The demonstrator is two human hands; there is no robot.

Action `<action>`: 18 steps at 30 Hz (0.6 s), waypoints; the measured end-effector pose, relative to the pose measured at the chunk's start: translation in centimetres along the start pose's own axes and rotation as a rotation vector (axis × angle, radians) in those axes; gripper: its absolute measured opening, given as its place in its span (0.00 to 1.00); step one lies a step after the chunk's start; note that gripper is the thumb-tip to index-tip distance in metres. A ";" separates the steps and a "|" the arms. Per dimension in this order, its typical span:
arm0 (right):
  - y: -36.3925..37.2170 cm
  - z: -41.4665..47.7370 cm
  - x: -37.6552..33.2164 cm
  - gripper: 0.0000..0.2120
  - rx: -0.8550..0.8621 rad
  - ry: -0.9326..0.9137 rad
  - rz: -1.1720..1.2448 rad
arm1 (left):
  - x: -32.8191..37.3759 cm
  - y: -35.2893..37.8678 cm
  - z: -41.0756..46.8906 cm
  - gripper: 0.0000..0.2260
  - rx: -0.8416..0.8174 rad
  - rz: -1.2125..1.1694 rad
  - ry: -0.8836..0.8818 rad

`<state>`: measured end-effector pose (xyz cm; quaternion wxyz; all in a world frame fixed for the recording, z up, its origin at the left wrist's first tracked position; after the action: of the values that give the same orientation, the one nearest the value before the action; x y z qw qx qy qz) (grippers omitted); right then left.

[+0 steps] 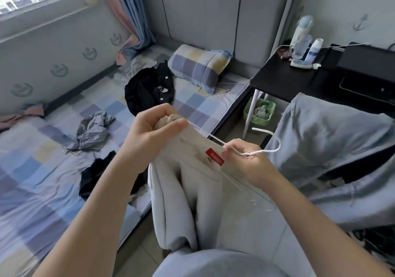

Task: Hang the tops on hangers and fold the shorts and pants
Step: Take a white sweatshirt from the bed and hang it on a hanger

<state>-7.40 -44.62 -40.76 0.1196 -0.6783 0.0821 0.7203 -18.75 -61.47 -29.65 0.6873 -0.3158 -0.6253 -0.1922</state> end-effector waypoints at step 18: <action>-1.5 -3.7 -3.4 0.11 0.135 -0.165 -0.222 | -14.5 3.5 -4.1 0.13 -0.025 0.677 -0.334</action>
<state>-3.23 -44.46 -37.52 0.2504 -0.6122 0.0448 0.7487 -15.51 -63.58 -44.67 0.5964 -0.5400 -0.5866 0.0927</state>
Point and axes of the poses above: each hand's wrist, its own z-axis towards the middle knuckle, its own y-axis out of the palm, x = y × z, the point moved 7 cm from there along z, towards the middle knuckle, and after that the axes turned 8 degrees about -y, right-handed, at the moved point
